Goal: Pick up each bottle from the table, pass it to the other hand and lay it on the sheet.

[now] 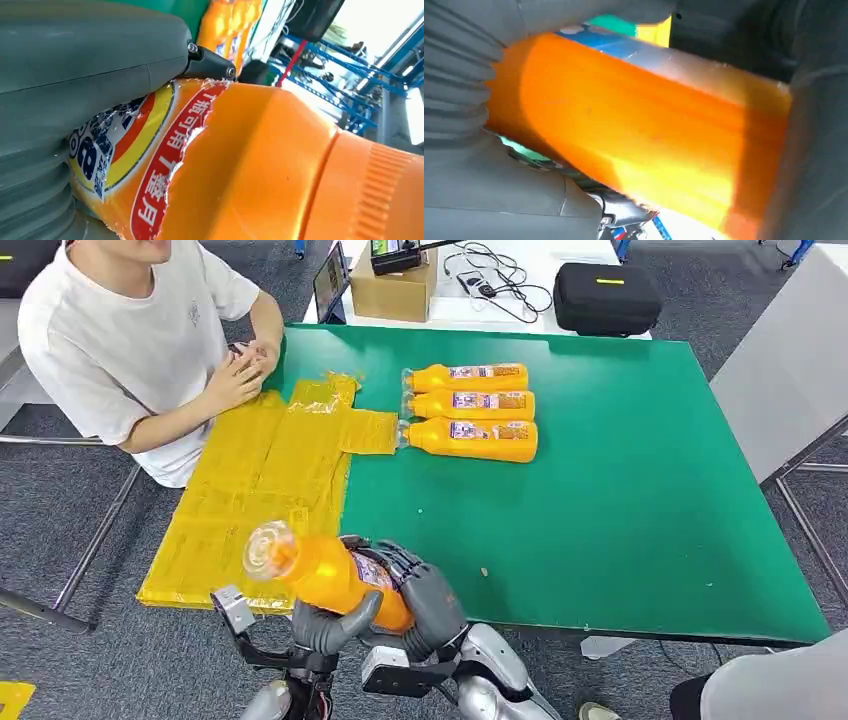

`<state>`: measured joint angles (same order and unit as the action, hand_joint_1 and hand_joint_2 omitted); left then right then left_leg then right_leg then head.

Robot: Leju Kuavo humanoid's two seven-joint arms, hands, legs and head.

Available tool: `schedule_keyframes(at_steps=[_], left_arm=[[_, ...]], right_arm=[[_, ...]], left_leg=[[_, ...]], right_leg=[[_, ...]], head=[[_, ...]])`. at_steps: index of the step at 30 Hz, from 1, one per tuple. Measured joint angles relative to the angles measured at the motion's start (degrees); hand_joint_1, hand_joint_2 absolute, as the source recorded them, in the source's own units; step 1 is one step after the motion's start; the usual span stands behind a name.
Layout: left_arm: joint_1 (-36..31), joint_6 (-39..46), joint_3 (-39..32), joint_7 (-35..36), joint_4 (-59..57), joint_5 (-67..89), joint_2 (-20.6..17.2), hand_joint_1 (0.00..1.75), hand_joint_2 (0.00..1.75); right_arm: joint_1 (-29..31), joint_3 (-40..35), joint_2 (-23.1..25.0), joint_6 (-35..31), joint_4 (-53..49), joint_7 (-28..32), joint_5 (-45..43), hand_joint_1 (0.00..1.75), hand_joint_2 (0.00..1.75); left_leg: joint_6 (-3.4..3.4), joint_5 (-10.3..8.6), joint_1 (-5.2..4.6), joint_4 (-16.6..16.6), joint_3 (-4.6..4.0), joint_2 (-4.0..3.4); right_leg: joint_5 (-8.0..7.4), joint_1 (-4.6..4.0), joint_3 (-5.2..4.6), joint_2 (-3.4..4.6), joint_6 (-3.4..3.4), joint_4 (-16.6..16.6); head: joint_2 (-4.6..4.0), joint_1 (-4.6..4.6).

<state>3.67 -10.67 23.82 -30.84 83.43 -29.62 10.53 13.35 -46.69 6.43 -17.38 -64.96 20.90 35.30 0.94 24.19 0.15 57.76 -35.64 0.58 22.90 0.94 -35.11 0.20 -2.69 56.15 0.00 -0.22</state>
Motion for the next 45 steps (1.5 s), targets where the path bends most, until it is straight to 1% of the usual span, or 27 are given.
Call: schedule_keyframes(at_steps=[5,10,14,31,34,36,37,40,42,44,45], left_arm=[[0.0,-1.2,-0.3,0.7,0.0,-1.4,0.0,1.75,1.75],[-0.1,-4.5,-0.8,2.5,0.0,-5.2,-0.3,1.75,1.75],[-0.5,-5.6,-1.3,3.8,0.0,-6.8,-0.3,1.75,1.75],[-0.8,-5.8,-1.3,3.9,-0.1,-6.9,-0.3,1.75,1.75],[-0.9,-5.6,-1.3,4.8,-0.2,-8.0,-0.3,1.75,1.75],[-1.2,-2.8,-1.3,6.0,-0.3,-7.2,-0.1,1.75,1.75],[-1.3,1.5,-1.3,6.3,-0.5,-4.9,0.3,1.75,1.75],[-2.8,20.2,-1.0,5.6,-1.4,5.6,1.5,1.75,1.75],[-3.6,28.0,-1.0,4.2,-2.6,8.9,1.6,1.75,1.75],[-4.7,33.0,-0.2,1.9,-3.8,12.7,1.9,1.75,1.75],[-5.2,35.4,0.1,0.9,-4.5,14.2,2.0,1.75,1.75]], right_arm=[[0.0,0.0,0.0,1.1,-0.5,0.0,-0.7,0.0,0.0],[-0.2,0.6,-0.1,5.7,-2.0,2.4,-6.5,0.0,0.0],[-0.8,1.3,-0.1,6.0,-3.2,3.0,-7.6,0.0,0.0],[-1.3,2.0,-0.1,6.1,-3.8,3.1,-7.7,0.0,0.0],[-1.7,2.5,-0.1,5.7,-4.4,4.1,-9.0,0.0,0.0],[-2.8,3.4,-0.2,5.3,-5.0,5.1,-10.4,0.0,0.0],[-3.9,4.0,-0.4,4.8,-5.7,5.8,-11.0,0.0,0.0],[-8.3,6.2,-1.1,0.4,-8.6,8.3,-11.5,0.0,0.0],[-10.7,7.3,-1.4,-2.5,-10.6,9.7,-12.3,0.0,0.0],[-12.9,8.5,-1.8,-4.4,-12.1,10.5,-13.5,0.0,0.0],[-13.6,8.9,-2.0,-5.1,-12.6,11.0,-14.2,0.0,0.0]], left_leg=[[0.0,0.0,0.0,0.0,0.0,0.0],[0.0,0.0,0.0,0.0,0.0,0.01],[0.0,0.0,0.0,0.0,0.0,-0.01],[0.0,0.0,0.0,0.0,0.0,-0.01],[0.0,0.0,0.0,0.0,0.01,0.0],[0.0,0.0,0.0,0.0,0.01,0.07],[0.0,0.0,0.0,0.0,0.0,0.12],[0.0,0.03,-0.02,0.0,-0.05,0.15],[-0.1,0.12,-0.02,0.0,-0.02,0.08],[-0.1,0.1,-0.01,0.0,-0.04,0.18],[-0.1,0.1,-0.01,0.0,-0.05,0.18]], right_leg=[[0.0,0.0,0.0,0.0,0.0,0.0],[0.0,0.01,-0.01,0.0,0.0,0.0],[0.0,0.0,-0.01,0.0,0.0,0.0],[0.0,0.0,-0.01,0.0,0.0,0.0],[0.0,0.0,-0.01,0.0,0.0,0.0],[0.01,0.01,0.0,-0.01,0.0,0.0],[0.01,0.01,-0.01,-0.02,0.0,0.0],[0.01,0.02,0.0,-0.02,0.0,0.0],[0.01,0.02,-0.05,0.0,-0.01,0.0],[0.03,0.01,-0.02,-0.02,0.0,0.0],[0.03,0.01,-0.01,-0.02,0.0,0.0]], head=[[0.0,0.0],[0.0,-0.02],[0.0,0.0],[0.0,0.0],[0.0,-0.02],[0.0,0.0],[0.0,0.0],[0.0,0.07],[0.0,-0.04],[0.0,0.09],[0.0,0.0]])
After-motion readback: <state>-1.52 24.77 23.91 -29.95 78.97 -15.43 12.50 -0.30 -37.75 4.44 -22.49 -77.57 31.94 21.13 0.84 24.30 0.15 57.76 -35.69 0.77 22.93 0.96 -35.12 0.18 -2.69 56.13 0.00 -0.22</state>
